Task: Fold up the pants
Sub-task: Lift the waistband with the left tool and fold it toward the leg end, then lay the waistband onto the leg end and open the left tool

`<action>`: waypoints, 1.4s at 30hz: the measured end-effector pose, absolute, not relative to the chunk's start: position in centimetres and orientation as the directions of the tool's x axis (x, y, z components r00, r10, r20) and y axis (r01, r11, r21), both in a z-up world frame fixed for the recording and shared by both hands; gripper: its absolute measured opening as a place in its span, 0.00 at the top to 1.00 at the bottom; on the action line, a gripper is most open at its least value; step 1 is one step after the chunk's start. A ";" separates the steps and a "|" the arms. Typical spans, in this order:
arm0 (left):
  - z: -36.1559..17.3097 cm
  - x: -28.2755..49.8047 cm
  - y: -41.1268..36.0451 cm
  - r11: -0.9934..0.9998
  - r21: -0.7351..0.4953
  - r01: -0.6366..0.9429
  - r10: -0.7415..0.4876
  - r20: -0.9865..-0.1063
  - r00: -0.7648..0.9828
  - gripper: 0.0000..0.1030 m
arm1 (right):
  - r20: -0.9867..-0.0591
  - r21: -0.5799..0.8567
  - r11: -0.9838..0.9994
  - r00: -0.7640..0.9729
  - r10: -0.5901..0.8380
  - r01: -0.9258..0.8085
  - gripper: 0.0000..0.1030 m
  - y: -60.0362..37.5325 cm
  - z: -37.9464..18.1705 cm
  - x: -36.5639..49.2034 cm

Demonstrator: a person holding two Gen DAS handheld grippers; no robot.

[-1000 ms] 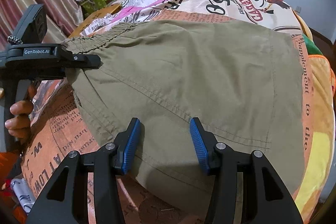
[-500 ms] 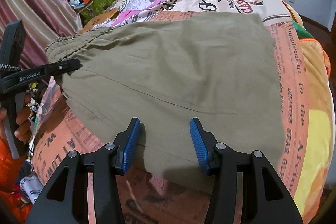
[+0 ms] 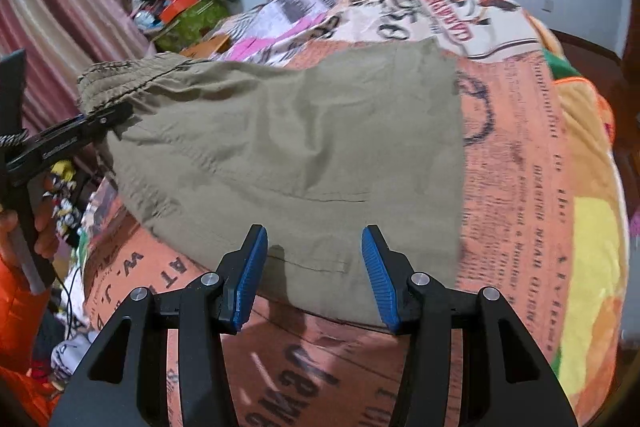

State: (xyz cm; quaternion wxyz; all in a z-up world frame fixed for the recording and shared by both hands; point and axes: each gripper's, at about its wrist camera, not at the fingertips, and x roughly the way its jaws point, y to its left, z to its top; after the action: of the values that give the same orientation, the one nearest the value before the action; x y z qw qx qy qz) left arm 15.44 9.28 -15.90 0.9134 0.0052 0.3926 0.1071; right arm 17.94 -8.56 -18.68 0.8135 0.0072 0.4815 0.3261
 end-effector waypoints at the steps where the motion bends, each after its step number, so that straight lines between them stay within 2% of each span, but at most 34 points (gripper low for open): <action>1: -15.5 15.5 9.0 0.981 0.082 -0.176 0.181 -0.711 0.679 0.69 | -0.777 0.328 0.795 0.334 0.534 -0.510 0.56 -9.2 -18.6 18.0; 7: -12.9 16.4 5.9 0.997 0.045 -0.068 0.080 -0.676 0.732 0.73 | -0.795 0.296 0.860 0.392 0.463 -0.415 0.56 -12.8 -18.9 18.0; 15: -11.9 18.5 1.0 0.998 0.031 0.063 -0.026 -0.668 0.744 0.74 | -0.833 0.307 0.879 0.343 0.433 -0.365 0.56 -13.9 -21.8 18.2; 27: -14.0 21.4 -4.8 0.975 -0.038 0.220 -0.178 -0.728 0.663 0.76 | -0.818 0.343 0.866 0.338 0.466 -0.365 0.55 -14.4 -22.5 18.3; 42: -18.8 22.7 -9.3 0.937 -0.091 0.339 -0.261 -0.825 0.501 0.76 | -0.811 0.359 0.863 0.340 0.477 -0.356 0.51 -14.8 -22.7 18.6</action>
State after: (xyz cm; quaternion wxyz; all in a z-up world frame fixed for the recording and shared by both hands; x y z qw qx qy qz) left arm 22.70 -9.34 -18.76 0.8653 0.0414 0.4685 -0.1732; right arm 18.58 -14.78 -22.74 0.8163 0.0590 0.5149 0.2550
